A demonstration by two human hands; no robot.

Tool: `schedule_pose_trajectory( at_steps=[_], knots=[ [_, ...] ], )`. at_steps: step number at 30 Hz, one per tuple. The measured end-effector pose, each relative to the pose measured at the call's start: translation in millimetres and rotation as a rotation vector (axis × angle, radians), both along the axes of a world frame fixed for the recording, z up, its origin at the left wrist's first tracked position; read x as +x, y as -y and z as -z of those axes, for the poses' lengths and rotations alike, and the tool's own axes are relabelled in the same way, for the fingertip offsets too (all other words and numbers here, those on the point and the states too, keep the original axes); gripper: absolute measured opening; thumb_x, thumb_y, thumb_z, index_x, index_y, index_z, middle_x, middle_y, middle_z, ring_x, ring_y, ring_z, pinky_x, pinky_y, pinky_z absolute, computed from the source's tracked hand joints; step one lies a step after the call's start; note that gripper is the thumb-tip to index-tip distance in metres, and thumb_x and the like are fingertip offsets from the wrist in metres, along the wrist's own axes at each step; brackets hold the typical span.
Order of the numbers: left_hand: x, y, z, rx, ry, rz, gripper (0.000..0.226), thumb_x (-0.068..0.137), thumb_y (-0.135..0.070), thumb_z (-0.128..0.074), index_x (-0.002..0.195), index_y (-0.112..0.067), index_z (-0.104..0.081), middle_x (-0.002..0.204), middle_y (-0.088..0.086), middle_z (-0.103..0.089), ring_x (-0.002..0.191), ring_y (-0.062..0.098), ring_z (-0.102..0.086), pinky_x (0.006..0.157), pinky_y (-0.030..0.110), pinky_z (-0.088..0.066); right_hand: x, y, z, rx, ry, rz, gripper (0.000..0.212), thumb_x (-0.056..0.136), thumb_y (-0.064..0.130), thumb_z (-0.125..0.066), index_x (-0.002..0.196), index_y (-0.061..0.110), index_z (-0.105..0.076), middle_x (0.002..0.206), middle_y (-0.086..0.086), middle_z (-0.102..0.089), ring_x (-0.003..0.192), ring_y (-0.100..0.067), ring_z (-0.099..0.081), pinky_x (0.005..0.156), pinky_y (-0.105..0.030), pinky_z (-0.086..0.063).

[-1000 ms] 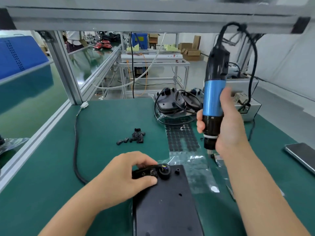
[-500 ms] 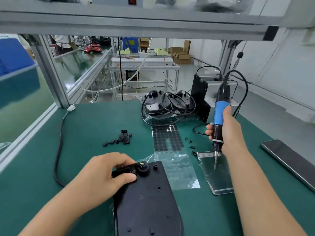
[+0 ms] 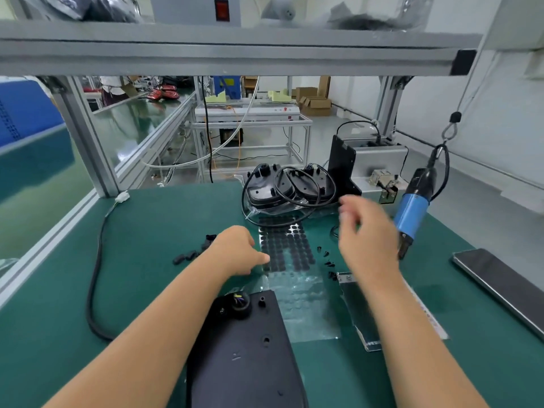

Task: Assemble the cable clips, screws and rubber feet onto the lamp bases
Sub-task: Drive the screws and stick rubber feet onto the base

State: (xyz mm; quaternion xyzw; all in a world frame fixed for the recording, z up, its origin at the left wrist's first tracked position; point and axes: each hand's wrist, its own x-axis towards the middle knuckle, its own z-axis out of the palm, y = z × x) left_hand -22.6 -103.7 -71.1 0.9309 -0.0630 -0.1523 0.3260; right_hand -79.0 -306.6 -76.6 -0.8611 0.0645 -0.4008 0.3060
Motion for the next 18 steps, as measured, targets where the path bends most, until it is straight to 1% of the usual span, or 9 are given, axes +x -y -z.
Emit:
schedule_pose_trajectory(
  at_steps=[1, 3, 4, 6, 9, 11, 12, 15, 18],
  knots=[
    [3.3, 1.1, 4.8, -0.15, -0.086, -0.085, 0.023, 0.087, -0.019, -0.071, 0.085, -0.013, -0.049, 0.082, 0.013, -0.061, 0.069, 0.024, -0.061, 0.071, 0.035, -0.058, 1.3, -8.8, 4.3, -0.036, -0.153, -0.195, 0.031, 0.093, 0.015, -0.058, 0.123, 0.018, -0.063, 0.119, 0.002, -0.064, 0.11, -0.01, -0.053, 0.1, -0.031, -0.041],
    [5.3, 2.3, 9.7, -0.386, -0.229, -0.207, 0.023, 0.089, -0.012, -0.068, 0.102, -0.007, -0.05, 0.082, 0.017, -0.063, 0.064, 0.022, -0.061, 0.056, 0.03, -0.057, 8.3, -22.4, 14.8, -0.198, -0.489, -0.423, 0.044, 0.088, 0.03, -0.066, 0.131, 0.027, -0.058, 0.133, 0.005, -0.056, 0.124, -0.012, -0.045, 0.108, -0.036, -0.036],
    [7.3, 1.5, 11.1, -0.447, -0.275, -0.24, 0.026, 0.089, -0.01, -0.067, 0.108, -0.004, -0.05, 0.084, 0.02, -0.063, 0.065, 0.023, -0.062, 0.052, 0.028, -0.055, 12.4, -27.2, 19.1, -0.272, -0.612, -0.459, 0.054, 0.086, 0.038, -0.069, 0.136, 0.03, -0.053, 0.138, 0.004, -0.052, 0.13, -0.016, -0.04, 0.109, -0.039, -0.034],
    [9.6, -0.8, 10.0, -0.558, -0.353, -0.285, 0.03, 0.088, -0.007, -0.069, 0.111, 0.002, -0.053, 0.083, 0.021, -0.065, 0.064, 0.021, -0.062, 0.047, 0.022, -0.051, 17.9, -31.9, 24.6, -0.351, -0.74, -0.45, 0.066, 0.082, 0.05, -0.069, 0.141, 0.033, -0.045, 0.142, 0.007, -0.048, 0.134, -0.02, -0.036, 0.109, -0.042, -0.032],
    [9.2, -3.3, 6.6, -0.657, -0.47, -0.283, 0.018, 0.083, -0.001, -0.071, 0.095, 0.007, -0.06, 0.074, 0.016, -0.062, 0.046, 0.009, -0.051, 0.038, 0.013, -0.035, 21.0, -31.5, 28.9, -0.311, -0.72, -0.438, 0.067, 0.08, 0.05, -0.072, 0.14, 0.034, -0.047, 0.143, 0.011, -0.048, 0.135, -0.018, -0.036, 0.109, -0.039, -0.033],
    [6.1, -2.6, 5.5, -0.639, -0.517, -0.22, 0.008, 0.084, 0.002, -0.069, 0.083, 0.004, -0.061, 0.066, 0.01, -0.058, 0.041, 0.006, -0.045, 0.034, 0.012, -0.027, 20.5, -31.1, 28.9, -0.258, -0.691, -0.452, 0.064, 0.078, 0.046, -0.075, 0.136, 0.036, -0.051, 0.14, 0.013, -0.051, 0.132, -0.015, -0.039, 0.107, -0.034, -0.034],
    [5.5, -2.3, 6.5, -0.62, -0.522, -0.185, 0.01, 0.084, 0.002, -0.068, 0.078, 0.001, -0.06, 0.061, 0.007, -0.055, 0.04, 0.005, -0.042, 0.033, 0.012, -0.024, 20.2, -31.1, 28.7, -0.228, -0.681, -0.461, 0.061, 0.078, 0.043, -0.077, 0.134, 0.036, -0.054, 0.136, 0.013, -0.055, 0.129, -0.013, -0.043, 0.105, -0.032, -0.036],
    [2.1, -3.3, 8.0, -0.545, -0.472, -0.09, 0.015, 0.082, 0.003, -0.069, 0.072, -0.005, -0.061, 0.053, 0.003, -0.048, 0.037, 0.005, -0.035, 0.032, 0.013, -0.018, 17.7, -32.1, 30.1, -0.18, -0.64, -0.462, 0.051, 0.076, 0.039, -0.078, 0.124, 0.038, -0.061, 0.121, 0.015, -0.064, 0.114, -0.009, -0.053, 0.096, -0.029, -0.042],
    [0.0, -7.2, 11.0, -0.456, -0.358, -0.034, 0.012, 0.079, 0.0, -0.074, 0.072, -0.008, -0.069, 0.049, 0.006, -0.048, 0.036, 0.009, -0.032, 0.033, 0.015, -0.021, 14.5, -33.2, 29.4, -0.13, -0.582, -0.434, 0.036, 0.078, 0.041, -0.076, 0.113, 0.038, -0.066, 0.11, 0.018, -0.066, 0.103, -0.004, -0.057, 0.088, -0.024, -0.045]
  ],
)
